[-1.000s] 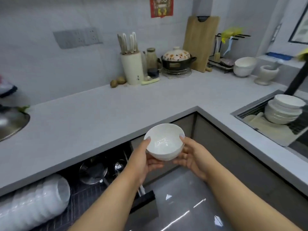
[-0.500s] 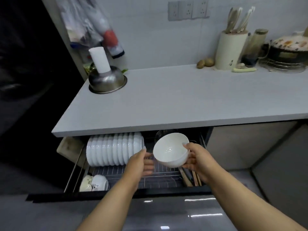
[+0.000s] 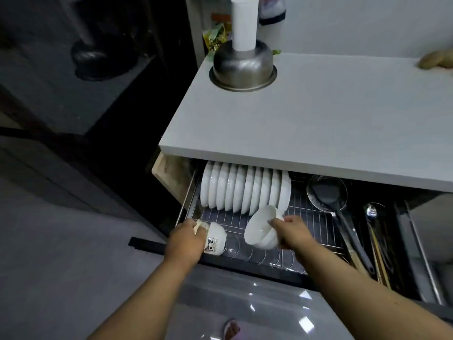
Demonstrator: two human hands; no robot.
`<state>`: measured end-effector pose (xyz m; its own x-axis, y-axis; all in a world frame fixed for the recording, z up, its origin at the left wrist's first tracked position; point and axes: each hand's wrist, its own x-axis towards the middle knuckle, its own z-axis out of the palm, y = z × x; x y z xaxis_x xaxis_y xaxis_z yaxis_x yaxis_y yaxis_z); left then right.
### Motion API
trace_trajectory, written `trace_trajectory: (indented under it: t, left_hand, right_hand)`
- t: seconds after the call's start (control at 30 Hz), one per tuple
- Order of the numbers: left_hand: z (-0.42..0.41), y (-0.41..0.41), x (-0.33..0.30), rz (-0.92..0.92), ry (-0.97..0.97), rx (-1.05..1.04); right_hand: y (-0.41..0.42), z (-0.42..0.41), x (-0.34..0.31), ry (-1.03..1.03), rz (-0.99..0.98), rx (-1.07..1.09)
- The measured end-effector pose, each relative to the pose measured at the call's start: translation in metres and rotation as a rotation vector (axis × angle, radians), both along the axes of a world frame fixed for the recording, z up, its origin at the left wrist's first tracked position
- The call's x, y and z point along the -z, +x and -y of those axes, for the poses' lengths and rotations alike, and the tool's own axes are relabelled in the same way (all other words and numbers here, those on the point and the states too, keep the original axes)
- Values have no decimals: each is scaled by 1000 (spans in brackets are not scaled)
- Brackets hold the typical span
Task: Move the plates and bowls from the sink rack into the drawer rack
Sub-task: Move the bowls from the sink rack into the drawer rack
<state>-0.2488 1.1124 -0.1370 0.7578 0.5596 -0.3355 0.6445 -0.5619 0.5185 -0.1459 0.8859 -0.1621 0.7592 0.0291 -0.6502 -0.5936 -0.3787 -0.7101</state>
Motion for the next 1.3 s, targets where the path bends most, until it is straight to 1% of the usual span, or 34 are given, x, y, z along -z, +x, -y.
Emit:
trace_trajectory:
  t: [0.17, 0.23, 0.33, 0.5, 0.6, 0.73, 0.93, 1.07, 1.17, 1.3]
  left_hand:
    - [-21, 7, 25, -177, 314, 285]
    - [-24, 10, 31, -178, 371, 386]
    - [-29, 12, 34, -128, 357, 444]
    - [-31, 12, 31, -110, 321, 433]
    - [-32, 13, 31, -108, 306, 428]
    - [-32, 13, 34, -86, 305, 423]
    - [-31, 12, 36, -36, 306, 402]
    - [-30, 11, 35, -26, 299, 394]
    - [-30, 13, 34, -46, 287, 400]
    - [-28, 16, 29, -94, 258, 405]
  right_hand:
    - [13, -48, 33, -178, -59, -148]
    - [17, -61, 46, -233, -94, -201]
    - [23, -76, 68, -317, -131, -299]
    - [22, -105, 85, -442, -158, -441]
    - [21, -119, 92, -507, -142, -495]
    - [20, -132, 99, -498, -147, -527]
    - [10, -132, 111, -451, -201, -503]
    - [9, -131, 108, -414, -233, -497]
    - [11, -128, 101, -411, -219, -508]
    - [15, -114, 81, -440, -119, -529]
